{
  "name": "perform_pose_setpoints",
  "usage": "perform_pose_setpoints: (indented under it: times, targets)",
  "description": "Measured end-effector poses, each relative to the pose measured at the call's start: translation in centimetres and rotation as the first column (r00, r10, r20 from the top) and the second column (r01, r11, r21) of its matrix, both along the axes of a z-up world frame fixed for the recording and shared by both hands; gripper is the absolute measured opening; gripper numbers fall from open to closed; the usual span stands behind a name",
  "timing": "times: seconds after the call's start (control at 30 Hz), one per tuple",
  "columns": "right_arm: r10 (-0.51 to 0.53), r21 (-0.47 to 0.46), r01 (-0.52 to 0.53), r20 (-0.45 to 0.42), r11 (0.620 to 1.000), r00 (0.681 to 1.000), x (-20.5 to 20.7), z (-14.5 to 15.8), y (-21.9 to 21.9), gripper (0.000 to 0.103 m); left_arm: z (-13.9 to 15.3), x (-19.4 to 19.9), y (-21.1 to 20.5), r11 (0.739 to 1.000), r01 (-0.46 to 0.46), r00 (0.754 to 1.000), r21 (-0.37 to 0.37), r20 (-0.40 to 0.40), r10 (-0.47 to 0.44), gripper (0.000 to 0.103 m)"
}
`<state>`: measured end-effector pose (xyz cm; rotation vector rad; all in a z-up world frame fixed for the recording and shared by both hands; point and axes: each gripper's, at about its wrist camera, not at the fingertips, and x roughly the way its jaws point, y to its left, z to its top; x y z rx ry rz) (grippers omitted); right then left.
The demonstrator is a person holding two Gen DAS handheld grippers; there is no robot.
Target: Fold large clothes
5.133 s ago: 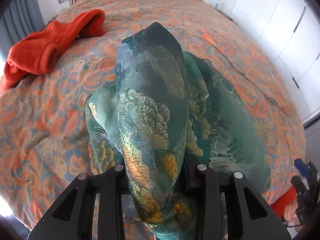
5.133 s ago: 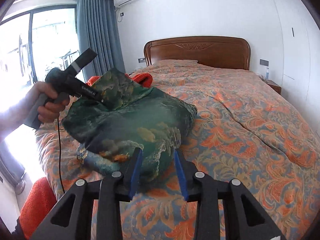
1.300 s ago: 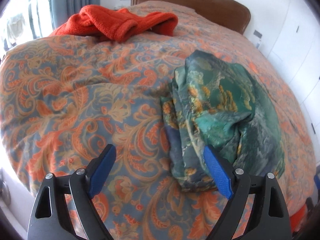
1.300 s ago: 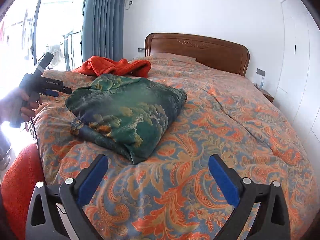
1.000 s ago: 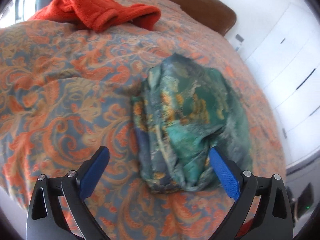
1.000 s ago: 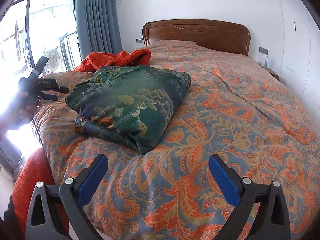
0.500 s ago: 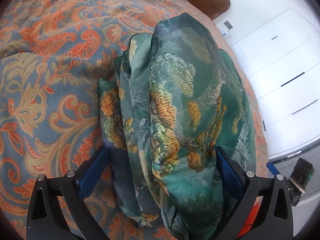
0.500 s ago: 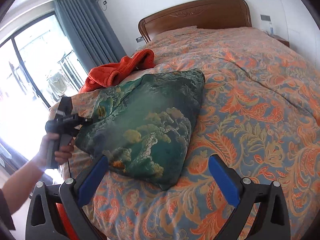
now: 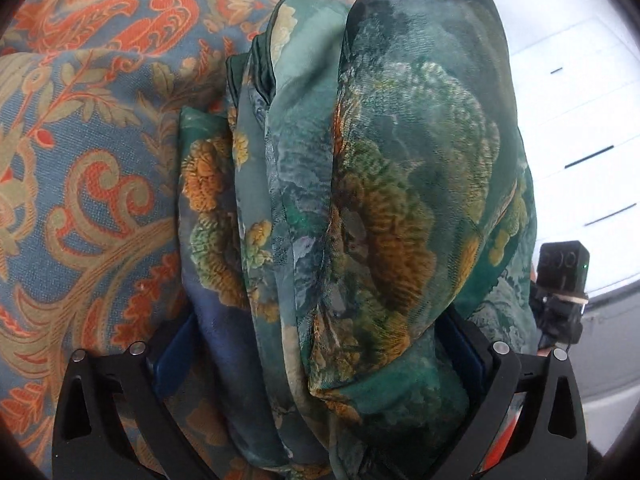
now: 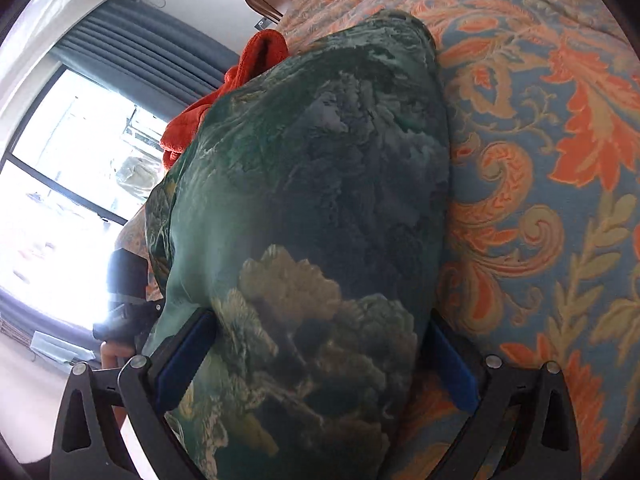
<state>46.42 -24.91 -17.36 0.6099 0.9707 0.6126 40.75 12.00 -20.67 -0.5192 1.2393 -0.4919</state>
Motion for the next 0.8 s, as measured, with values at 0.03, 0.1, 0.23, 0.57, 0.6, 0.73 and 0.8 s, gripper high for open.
perform_pose_setpoints:
  times: [0.03,0.1,0.23,0.57,0.6,0.73,0.8]
  targets:
    - [0.000,-0.008,0.000,-0.009,1.000,1.000,0.3,-0.1,0.5,0.102,-0.2,0.1,-0.1,1.000,-0.002,1.000,-0.014,-0.005,0.002,0.103]
    - [0.002,-0.062,-0.003,-0.015,0.998,1.000,0.7,0.0,1.5,0.102,-0.5,0.1,-0.1,0.999,-0.017,1.000,-0.037,-0.011,0.017,0.103]
    - [0.026,-0.203,-0.022,0.021,0.979,0.999,0.6,1.0,3.3,0.100,0.0,-0.5,-0.9,0.998,-0.058,0.998,0.000,-0.013,0.058,0.100]
    - [0.141,-0.622,0.109,0.339,0.776,0.930,-6.2,7.7,10.3,0.066,6.8,-5.6,-3.8,0.988,-0.078,0.984,0.134,0.171,0.055,0.060]
    - [0.140,-0.617,0.119,0.355,0.778,0.924,-6.7,8.2,10.2,0.066,7.3,-6.3,-3.8,0.988,-0.082,0.980,0.131,0.188,0.056,0.060]
    - [0.115,-0.564,0.151,0.409,0.812,0.905,-9.9,9.6,8.9,0.066,8.2,-9.0,-3.2,0.989,-0.096,0.969,0.109,0.238,0.067,0.060]
    - [0.112,-0.552,0.159,0.425,0.819,0.898,-10.5,9.3,8.7,0.066,8.1,-9.8,-3.8,0.990,-0.095,0.964,0.108,0.260,0.064,0.060]
